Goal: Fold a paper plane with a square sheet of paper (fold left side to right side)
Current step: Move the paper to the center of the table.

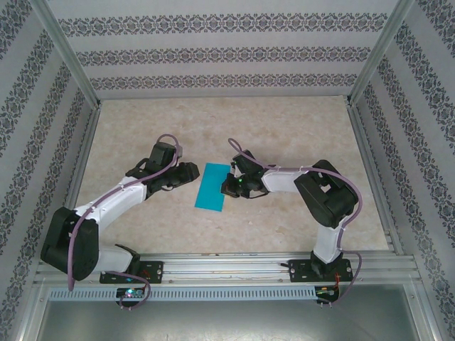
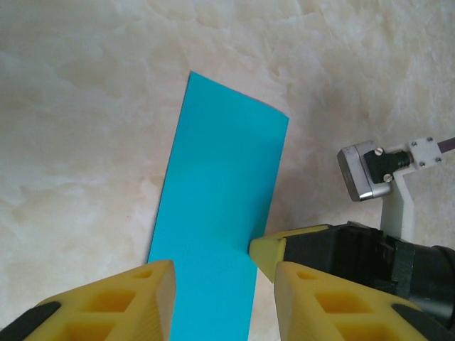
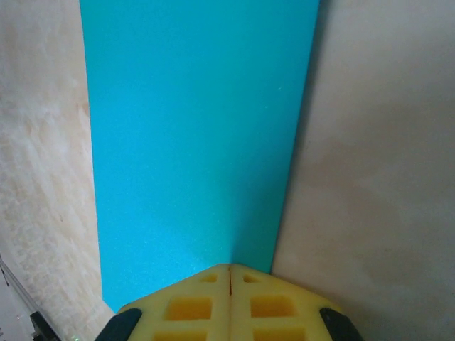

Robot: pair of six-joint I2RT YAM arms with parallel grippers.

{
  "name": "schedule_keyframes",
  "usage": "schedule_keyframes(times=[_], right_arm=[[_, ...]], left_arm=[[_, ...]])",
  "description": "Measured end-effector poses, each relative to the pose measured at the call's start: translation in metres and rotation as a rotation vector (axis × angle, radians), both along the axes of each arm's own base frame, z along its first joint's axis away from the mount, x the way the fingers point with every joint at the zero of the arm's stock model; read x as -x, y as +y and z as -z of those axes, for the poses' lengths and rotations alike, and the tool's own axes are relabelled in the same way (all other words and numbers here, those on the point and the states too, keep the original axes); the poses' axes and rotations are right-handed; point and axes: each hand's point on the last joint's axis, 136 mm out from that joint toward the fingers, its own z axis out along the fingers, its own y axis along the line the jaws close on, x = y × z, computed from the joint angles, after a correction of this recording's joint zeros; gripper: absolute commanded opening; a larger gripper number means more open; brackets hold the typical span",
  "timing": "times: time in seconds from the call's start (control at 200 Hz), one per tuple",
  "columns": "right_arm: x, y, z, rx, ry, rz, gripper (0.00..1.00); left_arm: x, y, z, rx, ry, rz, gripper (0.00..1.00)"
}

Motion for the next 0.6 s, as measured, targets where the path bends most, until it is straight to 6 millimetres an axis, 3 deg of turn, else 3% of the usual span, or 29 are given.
schedule_keyframes(times=[0.405, 0.6], right_arm=[[-0.006, -0.035, 0.000, 0.068, -0.012, -0.049, 0.00], [-0.004, -0.057, 0.000, 0.105, -0.017, -0.071, 0.00]], left_arm=[[0.020, -0.028, 0.055, 0.053, 0.225, 0.108, 0.39], [0.024, -0.048, 0.064, 0.072, 0.260, 0.143, 0.39]])
